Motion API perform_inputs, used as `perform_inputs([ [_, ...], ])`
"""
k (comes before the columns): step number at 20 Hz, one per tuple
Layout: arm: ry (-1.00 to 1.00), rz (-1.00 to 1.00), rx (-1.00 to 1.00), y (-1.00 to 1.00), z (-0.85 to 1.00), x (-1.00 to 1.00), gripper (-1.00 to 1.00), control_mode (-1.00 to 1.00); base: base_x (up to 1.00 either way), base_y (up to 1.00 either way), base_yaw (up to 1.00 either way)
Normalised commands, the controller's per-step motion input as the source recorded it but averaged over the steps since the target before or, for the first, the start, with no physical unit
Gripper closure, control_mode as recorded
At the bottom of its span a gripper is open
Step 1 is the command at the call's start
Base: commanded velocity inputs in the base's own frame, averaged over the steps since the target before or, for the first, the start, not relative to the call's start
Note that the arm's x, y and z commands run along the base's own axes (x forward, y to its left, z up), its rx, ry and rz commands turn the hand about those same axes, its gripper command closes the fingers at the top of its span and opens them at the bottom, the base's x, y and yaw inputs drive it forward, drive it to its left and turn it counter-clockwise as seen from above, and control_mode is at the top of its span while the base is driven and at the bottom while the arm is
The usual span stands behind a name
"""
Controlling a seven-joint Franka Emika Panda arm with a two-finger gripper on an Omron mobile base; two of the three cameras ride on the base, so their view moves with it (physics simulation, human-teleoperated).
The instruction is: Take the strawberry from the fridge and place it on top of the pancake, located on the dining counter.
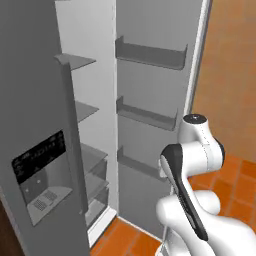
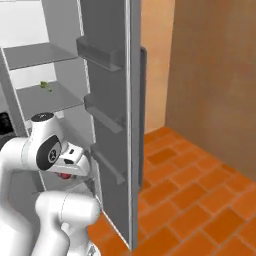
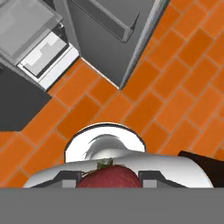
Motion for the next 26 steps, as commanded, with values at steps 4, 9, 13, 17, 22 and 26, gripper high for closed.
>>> perform_inputs([
  [4, 0.0, 0.0, 0.0, 0.0, 0.0, 0.0, 1.0, 1.0, -0.41, -0.29, -0.76],
  [9, 0.0, 0.0, 0.0, 0.0, 0.0, 0.0, 1.0, 1.0, -0.14, -0.6, -0.74],
  [13, 0.0, 0.0, 0.0, 0.0, 0.0, 0.0, 1.0, 1.0, -0.03, -0.67, -0.7],
  [17, 0.0, 0.0, 0.0, 0.0, 0.0, 0.0, 1.0, 1.0, 0.55, -0.09, -0.63],
  [22, 0.0, 0.0, 0.0, 0.0, 0.0, 0.0, 1.0, 1.0, 0.7, 0.0, -0.29],
  [26, 0.0, 0.0, 0.0, 0.0, 0.0, 0.0, 1.0, 1.0, 0.77, 0.0, -0.08],
])
